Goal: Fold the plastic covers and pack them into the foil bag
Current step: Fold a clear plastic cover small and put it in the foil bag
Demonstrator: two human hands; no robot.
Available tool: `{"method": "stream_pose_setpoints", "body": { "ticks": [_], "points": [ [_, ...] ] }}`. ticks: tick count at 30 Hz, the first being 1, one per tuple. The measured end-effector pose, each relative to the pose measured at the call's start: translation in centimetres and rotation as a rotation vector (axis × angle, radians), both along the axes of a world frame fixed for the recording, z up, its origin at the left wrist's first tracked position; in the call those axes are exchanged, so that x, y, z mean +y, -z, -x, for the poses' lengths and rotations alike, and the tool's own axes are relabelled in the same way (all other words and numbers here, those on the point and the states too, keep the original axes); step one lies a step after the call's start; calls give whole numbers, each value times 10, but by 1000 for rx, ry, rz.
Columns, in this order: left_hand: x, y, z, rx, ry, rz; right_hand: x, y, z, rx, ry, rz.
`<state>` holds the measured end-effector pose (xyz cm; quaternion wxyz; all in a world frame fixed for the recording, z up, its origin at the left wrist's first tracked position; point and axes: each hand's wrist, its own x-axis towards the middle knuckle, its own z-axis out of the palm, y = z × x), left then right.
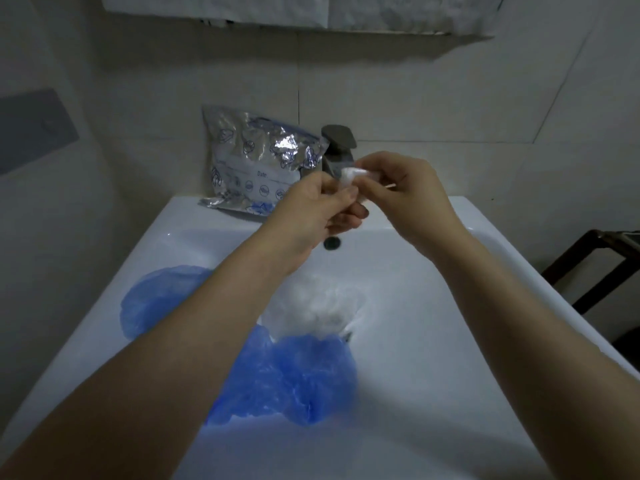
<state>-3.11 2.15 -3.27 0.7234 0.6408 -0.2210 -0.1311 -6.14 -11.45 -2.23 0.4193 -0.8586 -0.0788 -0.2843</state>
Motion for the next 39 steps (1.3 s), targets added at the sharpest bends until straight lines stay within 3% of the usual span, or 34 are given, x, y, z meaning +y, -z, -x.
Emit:
{"method": "stream_pose_setpoints", "body": {
  "ticks": [4,7,9,11,15,19,28,32,36,37,39],
  "points": [
    [14,-31,-32,-231,-73,-123,7,-37,-26,25,-65,-76],
    [31,-46,-78,-385,-286,-304,18,-53,-66,-14,40,-8],
    [41,-54,-109,-615,-450,-608,24,-58,-93,-37,99,33],
    [47,-58,-136,-854,-462,-956,29,-62,-114,-29,118,78],
    [45,-56,-172,-909,-373,-1148,36,-70,-150,-14,106,48],
    [47,-49,-173,-927,-443,-1004,46,-70,-173,3,110,92],
    [62,-26,-160,-1051,-568,-718,62,-66,-183,324,26,459],
    [63,-20,-153,-1090,-548,-739,65,-52,-174,500,23,466],
    [66,-28,-146,-1096,-613,-745,61,-46,-160,542,-141,302],
    [68,-29,-146,-1084,-631,-773,61,-47,-159,530,-169,368],
    [72,-29,-147,-1063,-678,-835,64,-49,-161,438,-116,709]
  ]
}}
